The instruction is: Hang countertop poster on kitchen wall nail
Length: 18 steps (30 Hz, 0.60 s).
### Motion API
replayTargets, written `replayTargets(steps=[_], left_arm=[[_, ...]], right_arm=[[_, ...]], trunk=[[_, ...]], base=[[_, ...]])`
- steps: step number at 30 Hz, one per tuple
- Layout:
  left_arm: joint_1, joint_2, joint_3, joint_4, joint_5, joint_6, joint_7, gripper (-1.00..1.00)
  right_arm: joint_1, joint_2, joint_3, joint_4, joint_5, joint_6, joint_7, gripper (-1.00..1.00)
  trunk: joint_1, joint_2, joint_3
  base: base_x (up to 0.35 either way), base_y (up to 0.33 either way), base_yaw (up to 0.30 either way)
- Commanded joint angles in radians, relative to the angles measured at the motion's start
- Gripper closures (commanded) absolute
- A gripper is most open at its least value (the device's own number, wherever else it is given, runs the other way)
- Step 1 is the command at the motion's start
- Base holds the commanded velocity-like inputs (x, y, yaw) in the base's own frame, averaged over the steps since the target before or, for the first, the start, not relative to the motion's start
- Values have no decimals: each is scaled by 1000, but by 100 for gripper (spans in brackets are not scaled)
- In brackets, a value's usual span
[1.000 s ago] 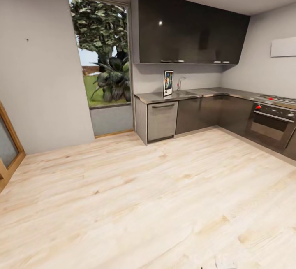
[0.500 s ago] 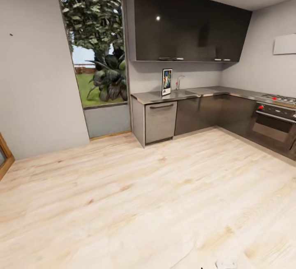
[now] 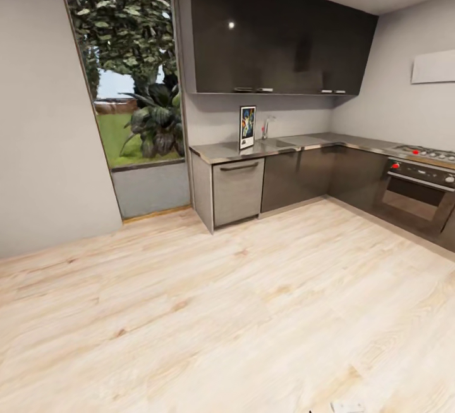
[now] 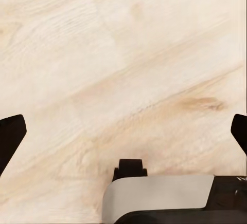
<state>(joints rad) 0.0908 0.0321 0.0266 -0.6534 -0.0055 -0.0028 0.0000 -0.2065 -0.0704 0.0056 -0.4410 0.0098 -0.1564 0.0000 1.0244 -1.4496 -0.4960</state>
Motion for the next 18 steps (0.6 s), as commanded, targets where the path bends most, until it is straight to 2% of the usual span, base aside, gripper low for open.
replayTargets(steps=[1,18], left_arm=[[1,0,1,-2,-1,0,0,-100],[1,1,1,-1,-1,1,1,-100]], right_arm=[[-1,0,1,1,1,-3,0,-100],[-1,-1,-5,0,-1,-3,0,-100]], trunk=[[1,0,-1],[1,0,-1]], base=[[318,-130,-1],[294,-168,0]])
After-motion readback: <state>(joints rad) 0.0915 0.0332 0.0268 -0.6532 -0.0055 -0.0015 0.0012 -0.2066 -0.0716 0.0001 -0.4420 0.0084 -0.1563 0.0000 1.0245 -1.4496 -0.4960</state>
